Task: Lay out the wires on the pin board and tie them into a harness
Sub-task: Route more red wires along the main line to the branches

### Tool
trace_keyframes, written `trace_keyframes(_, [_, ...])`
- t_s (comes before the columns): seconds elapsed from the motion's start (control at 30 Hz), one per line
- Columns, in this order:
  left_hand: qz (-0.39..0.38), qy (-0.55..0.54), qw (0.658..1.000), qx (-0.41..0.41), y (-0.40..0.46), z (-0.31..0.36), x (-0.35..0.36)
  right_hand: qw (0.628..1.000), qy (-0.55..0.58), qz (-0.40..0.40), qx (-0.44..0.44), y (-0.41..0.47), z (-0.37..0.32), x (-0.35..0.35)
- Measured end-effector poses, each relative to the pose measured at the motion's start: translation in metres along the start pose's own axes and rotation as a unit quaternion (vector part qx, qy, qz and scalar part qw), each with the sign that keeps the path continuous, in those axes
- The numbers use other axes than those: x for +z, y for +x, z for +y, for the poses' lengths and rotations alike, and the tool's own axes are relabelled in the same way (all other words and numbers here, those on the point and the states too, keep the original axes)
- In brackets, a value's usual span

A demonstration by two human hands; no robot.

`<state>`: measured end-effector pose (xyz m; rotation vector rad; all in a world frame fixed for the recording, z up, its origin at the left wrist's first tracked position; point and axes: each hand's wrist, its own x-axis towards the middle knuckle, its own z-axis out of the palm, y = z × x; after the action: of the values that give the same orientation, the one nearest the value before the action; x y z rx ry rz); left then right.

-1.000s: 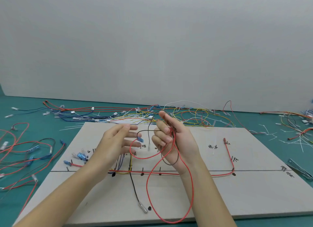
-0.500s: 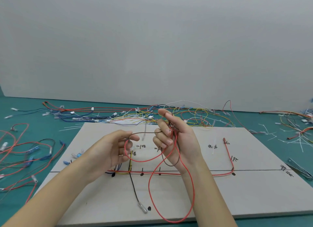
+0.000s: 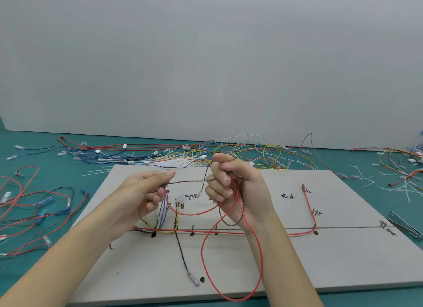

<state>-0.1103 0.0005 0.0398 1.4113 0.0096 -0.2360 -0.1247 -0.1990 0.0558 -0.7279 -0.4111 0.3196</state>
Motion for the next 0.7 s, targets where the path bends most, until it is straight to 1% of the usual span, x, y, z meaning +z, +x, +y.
trace_keyframes(0.13, [0.005, 0.008, 1.0, 0.015, 0.001, 0.0, -0.002, 1.0, -0.01, 0.003, -0.002, -0.001, -0.002, -0.002])
trace_keyframes(0.27, [0.007, 0.023, 0.999, 0.033, 0.001, 0.001, -0.005, 0.999, -0.043, 0.006, -0.004, -0.005, -0.005, -0.002])
trace_keyframes(0.37, [0.008, -0.017, 0.999, 0.036, 0.001, 0.002, -0.008, 0.997, -0.067, -0.023, 0.012, -0.008, -0.006, 0.0])
trace_keyframes(0.43, [0.025, -0.059, 0.997, 0.037, 0.002, 0.003, -0.009, 0.995, -0.062, -0.075, 0.026, -0.01, -0.007, 0.001])
trace_keyframes(0.5, [0.034, -0.083, 0.995, 0.04, 0.001, 0.004, -0.009, 0.985, -0.075, -0.15, 0.042, -0.011, -0.006, 0.004])
trace_keyframes(0.63, [0.008, -0.116, 0.992, 0.04, 0.001, 0.005, -0.011, 0.944, -0.158, -0.285, 0.057, -0.014, 0.001, 0.004])
trace_keyframes(0.7, [0.001, -0.11, 0.993, 0.046, 0.002, 0.005, -0.011, 0.923, -0.18, -0.334, 0.072, -0.015, 0.003, 0.007])
